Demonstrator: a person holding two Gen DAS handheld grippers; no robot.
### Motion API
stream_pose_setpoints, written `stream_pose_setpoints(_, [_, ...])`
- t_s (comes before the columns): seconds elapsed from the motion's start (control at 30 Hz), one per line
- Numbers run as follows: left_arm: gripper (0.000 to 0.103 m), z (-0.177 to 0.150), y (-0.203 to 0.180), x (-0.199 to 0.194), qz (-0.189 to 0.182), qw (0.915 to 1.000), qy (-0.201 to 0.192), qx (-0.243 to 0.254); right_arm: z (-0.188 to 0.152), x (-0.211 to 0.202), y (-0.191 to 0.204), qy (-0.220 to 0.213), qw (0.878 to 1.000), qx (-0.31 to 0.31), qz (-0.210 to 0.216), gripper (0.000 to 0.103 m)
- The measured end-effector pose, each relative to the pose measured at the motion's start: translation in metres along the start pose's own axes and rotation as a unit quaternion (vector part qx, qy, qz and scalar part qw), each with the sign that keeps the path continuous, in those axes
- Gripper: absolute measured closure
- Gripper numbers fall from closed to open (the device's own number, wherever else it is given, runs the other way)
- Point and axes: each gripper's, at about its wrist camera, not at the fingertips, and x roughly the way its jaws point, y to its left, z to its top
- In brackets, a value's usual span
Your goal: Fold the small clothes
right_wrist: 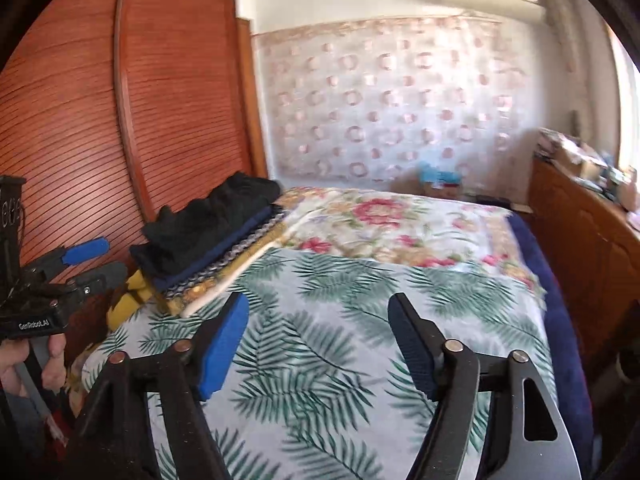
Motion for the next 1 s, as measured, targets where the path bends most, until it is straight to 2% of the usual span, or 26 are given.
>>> stream_pose_setpoints(0.23, [0.011, 0.009, -0.016, -0.011, 0.002, 1.0000, -0.007, 0.004, 0.000, -0.056, 0.013, -0.047, 0.997, 0.027, -0.063, 0.022])
stream_pose_setpoints(0.47, [0.011, 0.021, -0.024, -0.023, 0.013, 0.9995, -0.028, 0.007, -0.001, -0.088, 0.028, -0.077, 0.991, 0.032, -0.104, 0.022])
stream_pose_setpoints(0.63, [0.011, 0.024, -0.025, -0.031, 0.017, 0.9990, -0.040, 0.010, -0.010, -0.087, 0.040, -0.080, 0.991, 0.032, -0.103, 0.022])
stream_pose_setpoints(1.0, [0.011, 0.024, -0.024, -0.034, 0.023, 0.9988, -0.043, 0.010, -0.021, -0.079, 0.024, -0.080, 0.991, 0.033, -0.103, 0.022])
